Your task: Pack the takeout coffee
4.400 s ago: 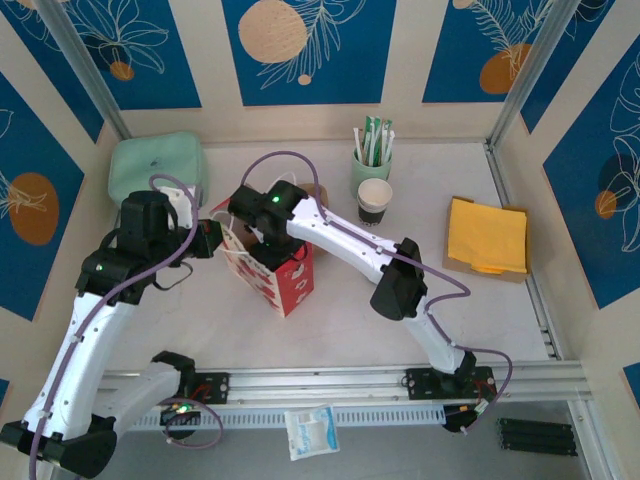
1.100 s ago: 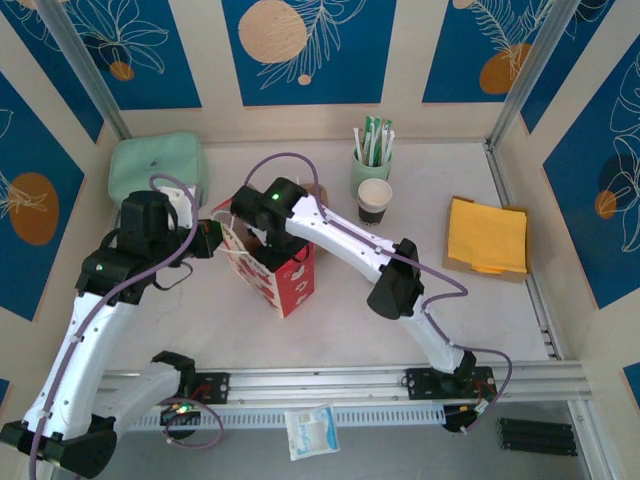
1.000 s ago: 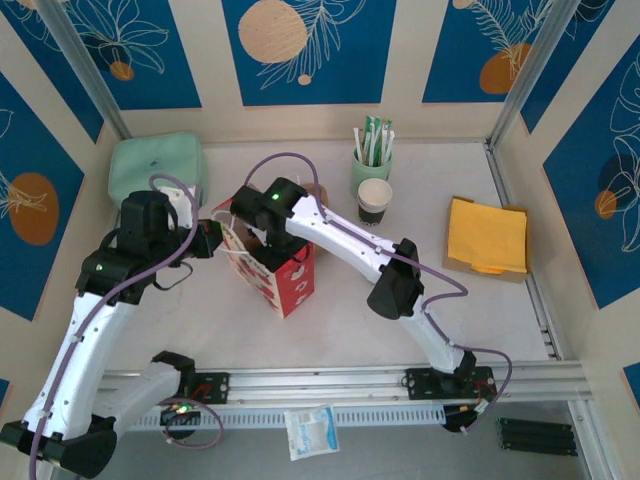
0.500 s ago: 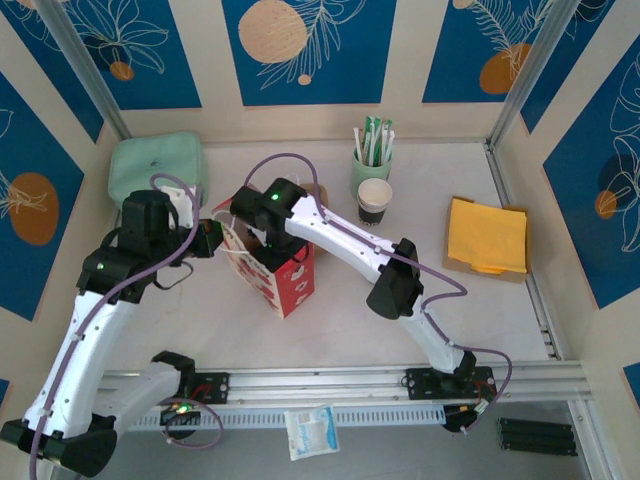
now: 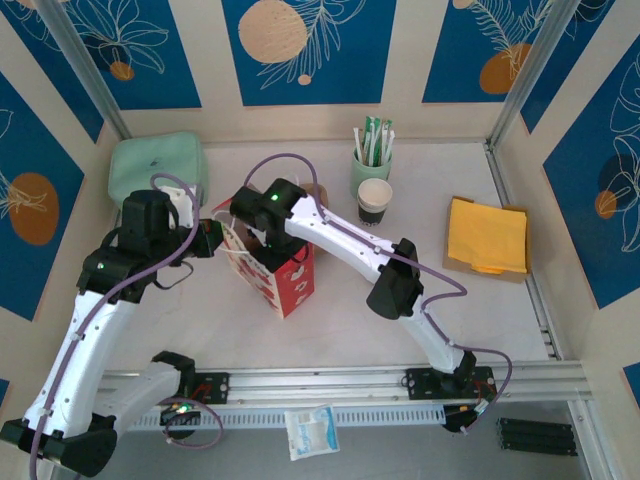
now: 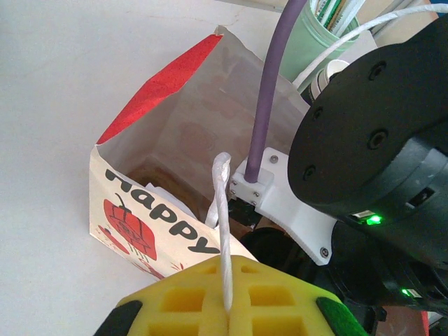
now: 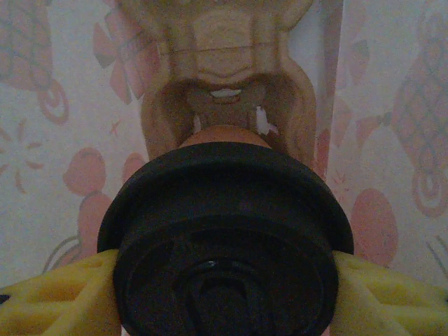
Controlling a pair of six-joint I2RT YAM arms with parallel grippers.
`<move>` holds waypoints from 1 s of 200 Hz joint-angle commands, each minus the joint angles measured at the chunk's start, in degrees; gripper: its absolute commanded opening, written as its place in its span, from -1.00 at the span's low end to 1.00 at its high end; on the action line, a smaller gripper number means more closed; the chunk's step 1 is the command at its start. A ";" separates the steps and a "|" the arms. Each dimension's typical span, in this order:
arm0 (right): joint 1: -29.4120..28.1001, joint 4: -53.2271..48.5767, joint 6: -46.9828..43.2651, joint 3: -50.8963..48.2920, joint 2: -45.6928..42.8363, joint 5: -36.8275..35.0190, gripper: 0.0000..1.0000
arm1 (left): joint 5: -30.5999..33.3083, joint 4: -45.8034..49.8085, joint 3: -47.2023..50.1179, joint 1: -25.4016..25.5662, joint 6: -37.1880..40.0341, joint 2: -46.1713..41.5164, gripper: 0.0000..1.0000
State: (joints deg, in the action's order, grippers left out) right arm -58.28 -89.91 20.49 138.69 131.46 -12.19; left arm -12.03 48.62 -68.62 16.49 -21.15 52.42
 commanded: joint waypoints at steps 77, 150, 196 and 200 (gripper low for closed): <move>-0.31 3.36 1.81 -3.05 -1.64 -3.45 0.06 | -1.14 -0.81 -0.02 -0.59 -0.52 -0.36 -1.00; -0.20 4.93 2.01 -3.93 -2.16 -4.37 0.05 | -1.15 -0.72 0.03 -0.58 -0.47 -0.47 -1.00; -0.17 7.22 2.55 -5.67 -3.73 -5.52 0.05 | -1.23 -0.63 0.06 -0.58 -0.47 -0.47 -1.00; -0.09 7.31 2.55 -5.82 -3.75 -5.57 0.05 | -1.22 -0.65 0.04 -0.58 -0.47 -0.45 -1.00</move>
State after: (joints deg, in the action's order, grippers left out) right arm -58.48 -84.88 21.69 134.10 130.37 -16.01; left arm -12.05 48.62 -68.62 16.49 -21.15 52.42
